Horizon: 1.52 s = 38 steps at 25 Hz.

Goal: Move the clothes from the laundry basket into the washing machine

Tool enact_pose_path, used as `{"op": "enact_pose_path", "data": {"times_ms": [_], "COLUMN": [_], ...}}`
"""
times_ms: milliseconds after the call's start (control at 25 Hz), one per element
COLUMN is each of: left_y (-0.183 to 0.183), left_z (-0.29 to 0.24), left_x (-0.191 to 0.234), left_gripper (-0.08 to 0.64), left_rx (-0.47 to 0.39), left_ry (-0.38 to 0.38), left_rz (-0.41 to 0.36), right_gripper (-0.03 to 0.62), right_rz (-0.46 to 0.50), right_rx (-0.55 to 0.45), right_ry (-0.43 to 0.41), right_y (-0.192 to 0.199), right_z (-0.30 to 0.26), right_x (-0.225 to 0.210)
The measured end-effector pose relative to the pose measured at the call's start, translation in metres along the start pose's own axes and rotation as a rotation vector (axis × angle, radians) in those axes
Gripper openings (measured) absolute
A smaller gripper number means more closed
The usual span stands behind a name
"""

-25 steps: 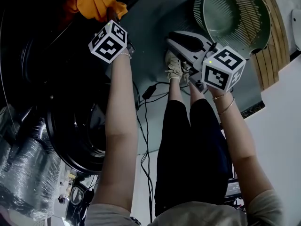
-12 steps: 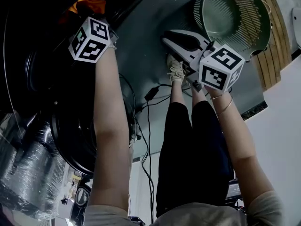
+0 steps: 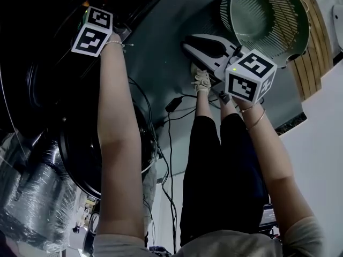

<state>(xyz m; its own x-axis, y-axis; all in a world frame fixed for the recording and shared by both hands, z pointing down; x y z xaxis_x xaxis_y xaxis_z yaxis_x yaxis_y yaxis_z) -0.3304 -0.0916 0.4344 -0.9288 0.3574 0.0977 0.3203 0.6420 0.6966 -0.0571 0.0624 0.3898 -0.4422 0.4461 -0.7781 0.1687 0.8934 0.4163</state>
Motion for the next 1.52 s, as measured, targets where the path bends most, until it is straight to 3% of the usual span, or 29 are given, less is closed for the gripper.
{"op": "enact_pose_path", "data": {"times_ms": [200,520,840,1000,1160,1400,1520], "left_y": [0.013,0.028,0.026,0.017,-0.01,-0.046,-0.06], "left_z": [0.023,0.093,0.186,0.242,0.296,0.373,0.409], "left_x": [-0.001,-0.029,-0.101,-0.143,-0.181,-0.211,-0.221], "left_gripper": [0.299,0.299,0.298,0.298,0.298,0.29,0.226], "left_rx": [0.002,0.029,0.075,0.101,0.104,0.099,0.098], "left_ry": [-0.02,0.051,0.237,0.355,0.497,0.624,0.681], "left_rz": [0.032,0.056,0.035,-0.02,-0.097,-0.175,-0.205], "right_gripper": [0.086,0.086,0.081,0.054,0.025,0.009,0.009], "right_rz": [0.014,0.045,0.106,0.146,0.197,0.253,0.276], "right_rx": [-0.009,-0.043,-0.057,-0.064,-0.079,-0.115,-0.161], "right_ry": [0.001,0.017,0.037,0.068,0.105,0.175,0.189], "right_y": [-0.006,-0.028,-0.055,-0.07,-0.091,-0.107,-0.117], "right_z": [0.007,0.037,0.085,0.118,0.154,0.211,0.236], "right_x": [0.008,0.041,0.091,0.12,0.153,0.203,0.231]}}
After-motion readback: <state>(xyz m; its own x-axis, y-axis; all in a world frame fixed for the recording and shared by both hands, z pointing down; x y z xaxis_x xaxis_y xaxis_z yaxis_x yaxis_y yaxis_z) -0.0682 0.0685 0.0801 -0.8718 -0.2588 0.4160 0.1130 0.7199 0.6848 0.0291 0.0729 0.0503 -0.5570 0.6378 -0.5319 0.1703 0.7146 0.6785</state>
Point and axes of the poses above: the fingertips, and each gripper's own axes: z backward along the fingers, x to its left, y out of its underside, the point moved 2 cm from there along z, backward along the fingers, and after that the axes turned 14 degrees about x, right-handed, at the moved point
